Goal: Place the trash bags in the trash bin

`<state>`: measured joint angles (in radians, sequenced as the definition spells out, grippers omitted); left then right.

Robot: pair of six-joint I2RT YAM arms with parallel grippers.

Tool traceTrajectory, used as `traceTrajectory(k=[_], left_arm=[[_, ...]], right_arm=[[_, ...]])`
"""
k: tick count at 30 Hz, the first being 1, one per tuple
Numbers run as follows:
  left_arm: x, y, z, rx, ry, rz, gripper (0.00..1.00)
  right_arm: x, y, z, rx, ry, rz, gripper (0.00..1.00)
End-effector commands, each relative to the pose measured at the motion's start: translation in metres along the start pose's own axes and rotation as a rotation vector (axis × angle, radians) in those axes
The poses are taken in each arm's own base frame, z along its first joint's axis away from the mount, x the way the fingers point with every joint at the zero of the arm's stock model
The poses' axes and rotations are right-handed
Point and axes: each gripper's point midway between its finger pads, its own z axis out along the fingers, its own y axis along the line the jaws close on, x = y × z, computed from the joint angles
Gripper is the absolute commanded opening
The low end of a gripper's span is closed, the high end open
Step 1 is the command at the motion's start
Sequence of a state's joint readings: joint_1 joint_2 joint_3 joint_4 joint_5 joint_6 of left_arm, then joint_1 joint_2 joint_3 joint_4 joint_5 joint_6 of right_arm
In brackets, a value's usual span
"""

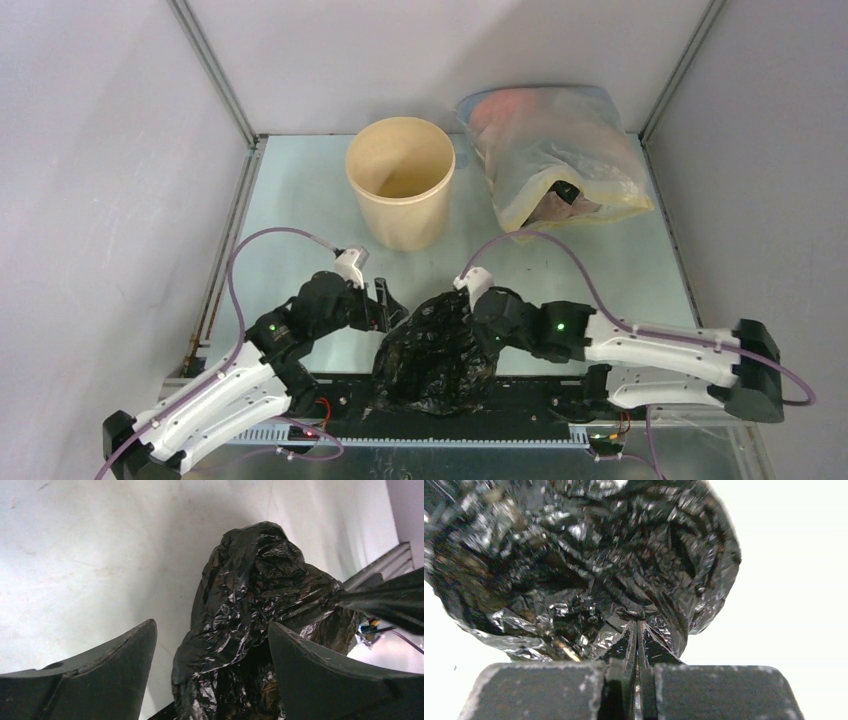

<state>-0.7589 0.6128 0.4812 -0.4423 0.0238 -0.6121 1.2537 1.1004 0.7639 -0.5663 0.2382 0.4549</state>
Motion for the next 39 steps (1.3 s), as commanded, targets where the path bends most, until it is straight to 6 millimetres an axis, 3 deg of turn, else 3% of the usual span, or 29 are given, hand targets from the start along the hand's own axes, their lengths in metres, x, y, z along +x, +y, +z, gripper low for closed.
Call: traceTrajectory(k=[1, 7, 12, 13, 15, 16, 18, 23, 31, 39], left_arm=[[-0.012, -0.034, 0.003, 0.168, -0.053, 0.009, 0.90], [-0.020, -0.053, 0.003, 0.266, -0.120, 0.060, 0.90], [-0.017, -0.054, 0.010, 0.263, -0.124, 0.119, 0.90], [-0.016, -0.054, 0.011, 0.257, -0.121, 0.133, 0.90], [-0.014, -0.051, 0.013, 0.237, -0.113, 0.151, 0.87], [-0.013, -0.049, 0.014, 0.224, -0.111, 0.153, 0.87], [-0.011, -0.046, 0.017, 0.206, -0.105, 0.149, 0.86], [-0.009, -0.043, 0.019, 0.192, -0.101, 0.142, 0.86], [-0.011, -0.045, 0.016, 0.197, -0.107, 0.140, 0.86], [-0.002, -0.039, 0.021, 0.175, -0.063, 0.138, 0.86]], right_arm=[[-0.060, -0.007, -0.038, -0.021, -0.232, 0.100, 0.00], [-0.088, -0.022, -0.073, -0.098, -0.365, 0.215, 0.00], [-0.091, -0.036, -0.074, -0.102, -0.364, 0.244, 0.00], [-0.088, -0.035, -0.073, -0.112, -0.347, 0.235, 0.10], [-0.077, -0.031, -0.067, -0.132, -0.288, 0.199, 0.51], [-0.071, -0.031, -0.064, -0.128, -0.259, 0.181, 0.67], [-0.055, -0.028, -0.056, -0.118, -0.185, 0.143, 0.81], [-0.016, -0.019, -0.037, -0.112, -0.032, 0.078, 0.85], [0.015, -0.002, -0.013, -0.085, 0.077, 0.095, 0.80], [0.037, -0.022, -0.006, 0.037, 0.052, 0.256, 0.82]])
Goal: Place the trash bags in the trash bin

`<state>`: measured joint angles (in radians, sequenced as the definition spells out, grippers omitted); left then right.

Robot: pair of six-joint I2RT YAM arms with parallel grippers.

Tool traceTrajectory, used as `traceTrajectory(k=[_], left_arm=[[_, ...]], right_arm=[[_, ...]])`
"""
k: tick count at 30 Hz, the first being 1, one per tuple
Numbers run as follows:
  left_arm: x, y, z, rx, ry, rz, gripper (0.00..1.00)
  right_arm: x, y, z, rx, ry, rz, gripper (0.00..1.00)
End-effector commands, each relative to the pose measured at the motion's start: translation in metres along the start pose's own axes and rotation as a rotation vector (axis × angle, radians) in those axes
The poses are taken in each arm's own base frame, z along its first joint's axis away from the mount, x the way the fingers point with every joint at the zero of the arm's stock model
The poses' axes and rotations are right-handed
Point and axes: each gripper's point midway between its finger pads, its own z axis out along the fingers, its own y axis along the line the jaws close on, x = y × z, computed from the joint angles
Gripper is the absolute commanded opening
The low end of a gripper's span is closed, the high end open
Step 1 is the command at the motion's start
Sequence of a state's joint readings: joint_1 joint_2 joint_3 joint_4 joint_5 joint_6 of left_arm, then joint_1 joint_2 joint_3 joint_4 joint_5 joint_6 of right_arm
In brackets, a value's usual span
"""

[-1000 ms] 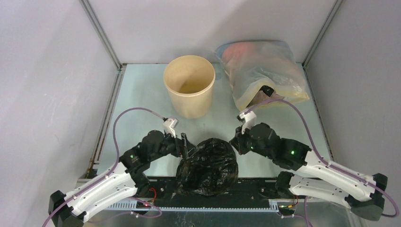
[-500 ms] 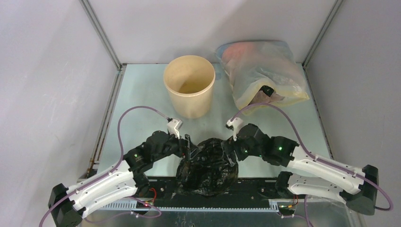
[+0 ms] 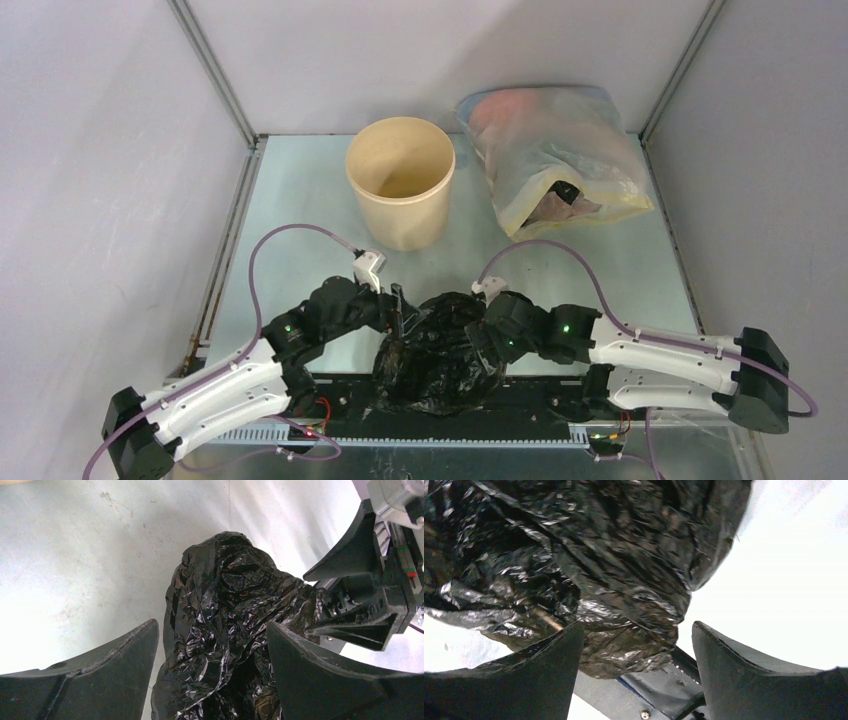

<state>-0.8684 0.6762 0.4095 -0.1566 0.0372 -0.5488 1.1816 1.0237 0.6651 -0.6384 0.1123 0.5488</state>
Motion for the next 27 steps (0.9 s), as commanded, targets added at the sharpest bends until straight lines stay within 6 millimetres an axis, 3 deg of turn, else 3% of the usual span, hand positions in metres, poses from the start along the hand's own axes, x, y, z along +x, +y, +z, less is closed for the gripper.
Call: traceTrajectory(k=[1, 6, 11, 13, 17, 18, 27], left_arm=[[0.001, 0.002, 0.002, -0.018, 0.012, 0.018, 0.86], [0.003, 0.002, 0.003, -0.024, 0.033, 0.011, 0.86], [0.000, -0.002, 0.003, -0.010, 0.030, 0.006, 0.86], [-0.001, -0.004, 0.001, -0.002, 0.026, 0.007, 0.85], [-0.004, -0.006, -0.002, 0.005, 0.016, 0.007, 0.85], [-0.005, -0.006, -0.002, 0.004, 0.012, 0.008, 0.85], [-0.027, -0.002, -0.004, -0.046, -0.050, 0.087, 0.85]], right_arm=[[-0.006, -0.009, -0.004, 0.049, -0.087, 0.143, 0.80], [0.003, -0.010, -0.007, 0.024, -0.112, 0.188, 0.76], [0.003, -0.010, -0.007, 0.012, -0.124, 0.184, 0.63], [0.001, -0.008, -0.004, 0.004, -0.127, 0.176, 0.50], [-0.009, -0.006, -0.005, -0.006, -0.163, 0.167, 0.07], [-0.014, -0.006, -0.009, -0.008, -0.180, 0.168, 0.01], [-0.091, -0.016, -0.073, -0.077, -0.397, 0.225, 0.00]])
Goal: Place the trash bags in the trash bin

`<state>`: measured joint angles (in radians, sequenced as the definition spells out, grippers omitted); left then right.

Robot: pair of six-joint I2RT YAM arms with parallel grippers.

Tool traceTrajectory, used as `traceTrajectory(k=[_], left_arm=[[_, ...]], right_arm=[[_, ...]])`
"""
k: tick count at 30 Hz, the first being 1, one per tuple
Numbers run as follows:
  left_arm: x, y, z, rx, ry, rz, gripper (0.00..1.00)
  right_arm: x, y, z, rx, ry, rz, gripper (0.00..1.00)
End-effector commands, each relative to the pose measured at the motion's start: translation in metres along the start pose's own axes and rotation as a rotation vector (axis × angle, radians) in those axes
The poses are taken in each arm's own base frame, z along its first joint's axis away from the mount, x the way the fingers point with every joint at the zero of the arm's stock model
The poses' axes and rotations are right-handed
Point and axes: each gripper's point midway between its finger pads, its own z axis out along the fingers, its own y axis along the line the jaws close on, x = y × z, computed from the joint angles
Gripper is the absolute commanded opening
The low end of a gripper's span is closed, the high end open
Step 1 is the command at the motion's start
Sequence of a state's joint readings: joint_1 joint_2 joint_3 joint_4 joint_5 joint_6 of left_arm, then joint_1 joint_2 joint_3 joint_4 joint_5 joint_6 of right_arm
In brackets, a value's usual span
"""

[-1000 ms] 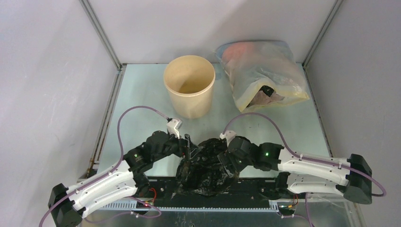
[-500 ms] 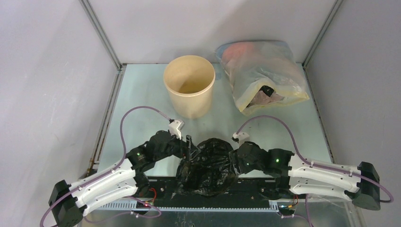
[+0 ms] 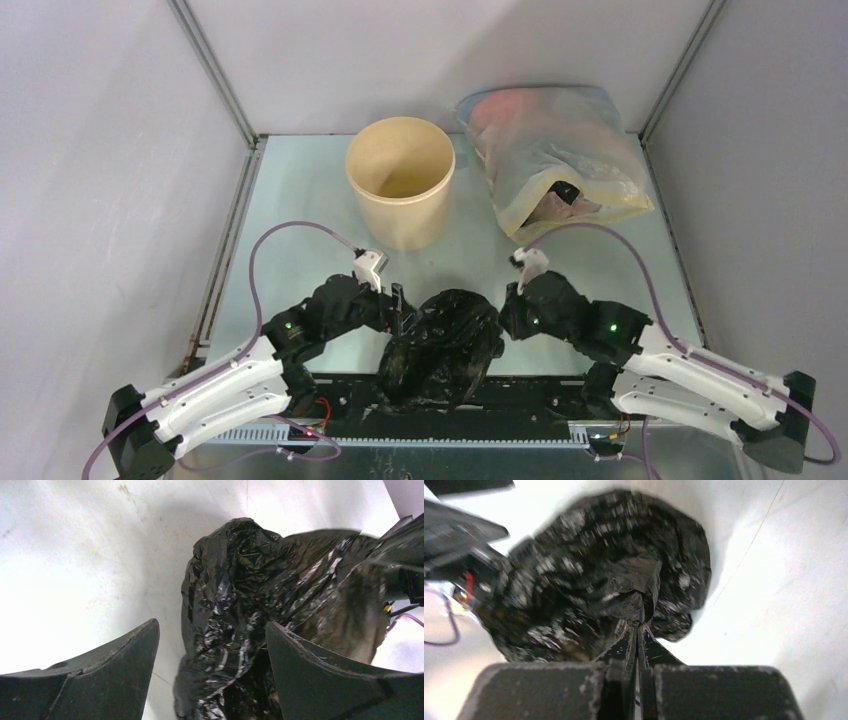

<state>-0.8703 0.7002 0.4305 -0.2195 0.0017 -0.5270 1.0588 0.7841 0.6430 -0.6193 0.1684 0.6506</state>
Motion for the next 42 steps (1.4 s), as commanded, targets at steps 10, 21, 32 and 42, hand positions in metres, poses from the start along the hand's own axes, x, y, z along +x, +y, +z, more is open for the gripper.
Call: traceTrajectory(k=[10, 21, 32, 42], left_arm=[[-0.060, -0.055, -0.007, 0.084, -0.153, 0.201, 0.88], [-0.022, -0.063, 0.024, -0.108, -0.018, 0.486, 0.94], [-0.013, -0.034, 0.051, -0.350, 0.022, 0.514, 0.73], [-0.087, -0.031, 0.008, -0.480, -0.114, 0.327, 0.00]], right_arm=[[-0.092, 0.027, -0.032, -0.108, -0.139, -0.017, 0.00], [-0.106, 0.031, -0.039, -0.137, -0.155, -0.024, 0.00], [-0.109, 0.027, -0.047, -0.136, -0.174, -0.014, 0.00], [-0.124, 0.004, -0.049, -0.014, -0.209, -0.005, 0.50]])
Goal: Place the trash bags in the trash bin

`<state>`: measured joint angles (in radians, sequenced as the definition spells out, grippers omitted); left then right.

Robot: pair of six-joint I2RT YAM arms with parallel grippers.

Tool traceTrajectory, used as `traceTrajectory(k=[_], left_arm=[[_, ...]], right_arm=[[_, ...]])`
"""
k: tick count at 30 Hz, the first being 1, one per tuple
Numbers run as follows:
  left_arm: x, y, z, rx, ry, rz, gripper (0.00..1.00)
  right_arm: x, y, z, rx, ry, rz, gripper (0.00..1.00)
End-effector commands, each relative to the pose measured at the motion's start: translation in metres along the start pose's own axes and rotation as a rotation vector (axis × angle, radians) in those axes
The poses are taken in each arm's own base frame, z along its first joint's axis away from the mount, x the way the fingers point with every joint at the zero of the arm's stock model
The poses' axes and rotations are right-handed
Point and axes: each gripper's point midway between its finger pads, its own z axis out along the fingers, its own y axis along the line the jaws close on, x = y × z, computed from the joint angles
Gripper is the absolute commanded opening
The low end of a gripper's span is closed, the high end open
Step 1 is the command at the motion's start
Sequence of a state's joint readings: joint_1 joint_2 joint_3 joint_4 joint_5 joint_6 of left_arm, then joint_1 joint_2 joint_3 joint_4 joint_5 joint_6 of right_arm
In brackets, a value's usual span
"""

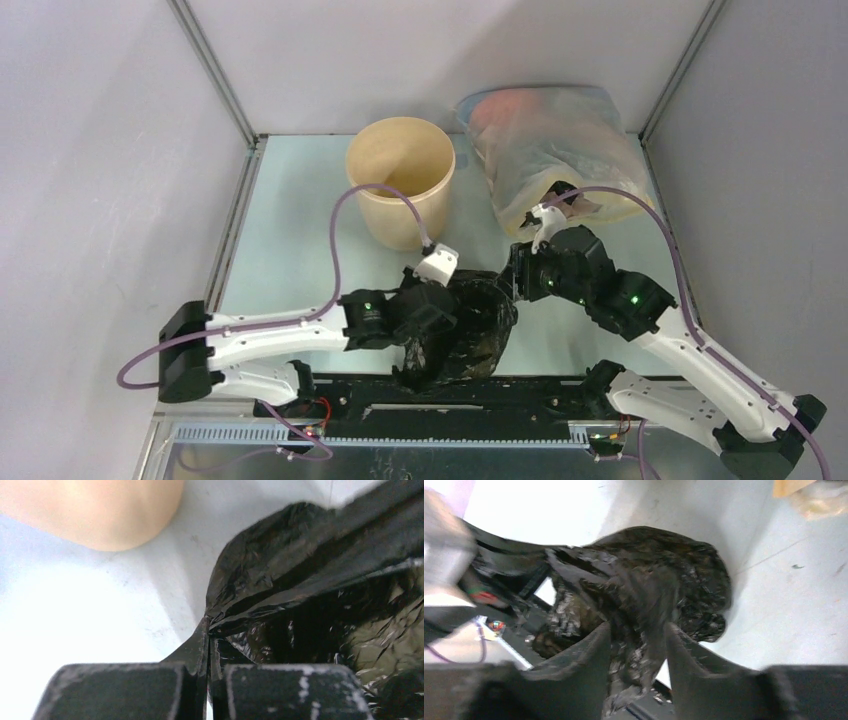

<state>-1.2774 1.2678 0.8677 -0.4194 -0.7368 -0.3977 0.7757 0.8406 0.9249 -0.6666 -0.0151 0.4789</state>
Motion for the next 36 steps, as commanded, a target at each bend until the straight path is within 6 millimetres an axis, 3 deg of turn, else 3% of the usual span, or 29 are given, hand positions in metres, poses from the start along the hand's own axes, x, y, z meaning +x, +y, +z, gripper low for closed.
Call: traceTrajectory(k=[1, 5, 8, 12, 17, 19, 21, 22, 30, 36], left_arm=[[-0.059, 0.034, -0.033, -0.018, -0.081, -0.203, 0.00], [-0.086, 0.045, -0.053, 0.082, -0.082, -0.293, 0.00], [-0.096, 0.045, -0.063, 0.129, -0.069, -0.323, 0.00], [-0.091, 0.035, -0.061, 0.169, -0.022, -0.331, 0.00], [-0.081, 0.029, -0.050, 0.163, 0.022, -0.338, 0.00], [-0.082, 0.027, -0.049, 0.168, 0.030, -0.347, 0.00], [-0.085, 0.026, -0.049, 0.178, 0.030, -0.360, 0.00], [-0.086, 0.026, -0.050, 0.183, 0.030, -0.367, 0.00], [-0.089, 0.024, -0.049, 0.222, 0.057, -0.425, 0.00], [-0.080, 0.026, -0.039, 0.219, 0.096, -0.434, 0.00]], right_arm=[[-0.025, 0.001, -0.005, 0.035, -0.048, -0.035, 0.58], [-0.029, 0.017, -0.007, -0.001, -0.076, -0.094, 0.82], [-0.028, 0.030, -0.011, -0.012, -0.111, -0.158, 0.85], [-0.028, 0.042, -0.019, 0.007, -0.169, -0.239, 0.83], [-0.013, 0.077, -0.019, -0.094, -0.209, -0.340, 0.65], [-0.009, 0.087, -0.011, -0.106, -0.247, -0.346, 0.43], [-0.003, 0.095, 0.000, -0.127, -0.270, -0.339, 0.06], [0.000, 0.098, 0.008, -0.131, -0.280, -0.333, 0.00], [0.008, 0.125, 0.049, -0.234, -0.451, -0.314, 0.00], [0.033, 0.146, 0.074, -0.183, -0.504, -0.492, 0.00]])
